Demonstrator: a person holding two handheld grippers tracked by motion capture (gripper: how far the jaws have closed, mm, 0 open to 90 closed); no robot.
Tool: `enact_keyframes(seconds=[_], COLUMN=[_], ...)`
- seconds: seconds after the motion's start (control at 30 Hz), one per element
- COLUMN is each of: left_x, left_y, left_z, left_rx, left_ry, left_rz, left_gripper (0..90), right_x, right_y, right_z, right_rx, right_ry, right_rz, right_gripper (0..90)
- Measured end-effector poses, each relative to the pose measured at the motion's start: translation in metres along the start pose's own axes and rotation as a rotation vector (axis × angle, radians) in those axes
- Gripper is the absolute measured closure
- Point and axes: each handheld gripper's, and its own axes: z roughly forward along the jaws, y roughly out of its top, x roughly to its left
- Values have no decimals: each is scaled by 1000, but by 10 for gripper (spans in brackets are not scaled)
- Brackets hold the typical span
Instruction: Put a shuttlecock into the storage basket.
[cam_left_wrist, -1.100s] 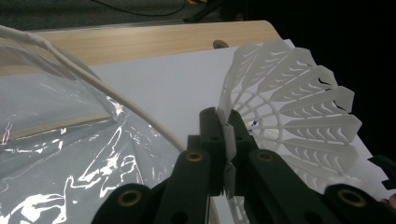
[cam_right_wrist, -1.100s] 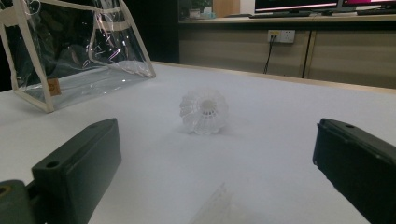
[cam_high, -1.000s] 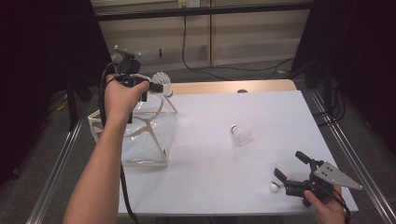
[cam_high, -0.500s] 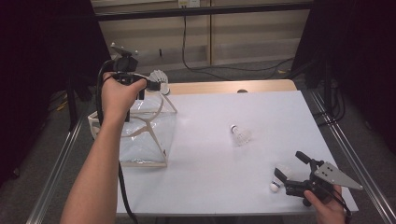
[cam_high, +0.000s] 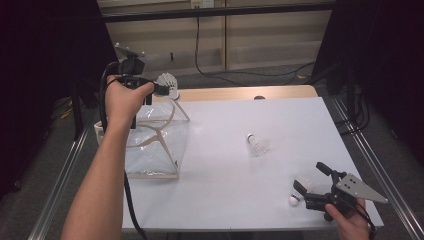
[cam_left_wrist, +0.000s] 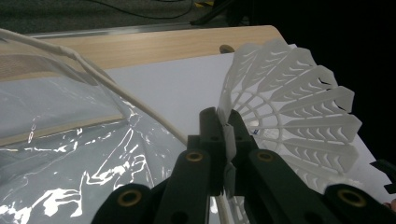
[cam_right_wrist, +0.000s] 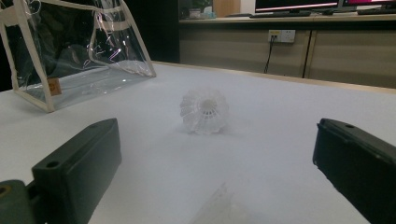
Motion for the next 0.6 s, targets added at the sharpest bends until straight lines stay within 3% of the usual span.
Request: enact_keyframes(seconds=[0.33, 0.57, 0.6], left_x=[2, 5, 5], left_y=[2, 3, 3], left_z=[-5, -11, -11], left_rx=[5, -7, -17], left_ry=[14, 21, 20], left_rz=[10, 5, -12], left_gripper=[895, 895, 895], right_x=[0, 0, 0], right_y=[0, 0, 0], right_z=[0, 0, 0], right_rx=[3, 6, 7], right_ry=[3, 4, 4], right_rz=[-2, -5, -4], right_gripper=[8, 8, 8])
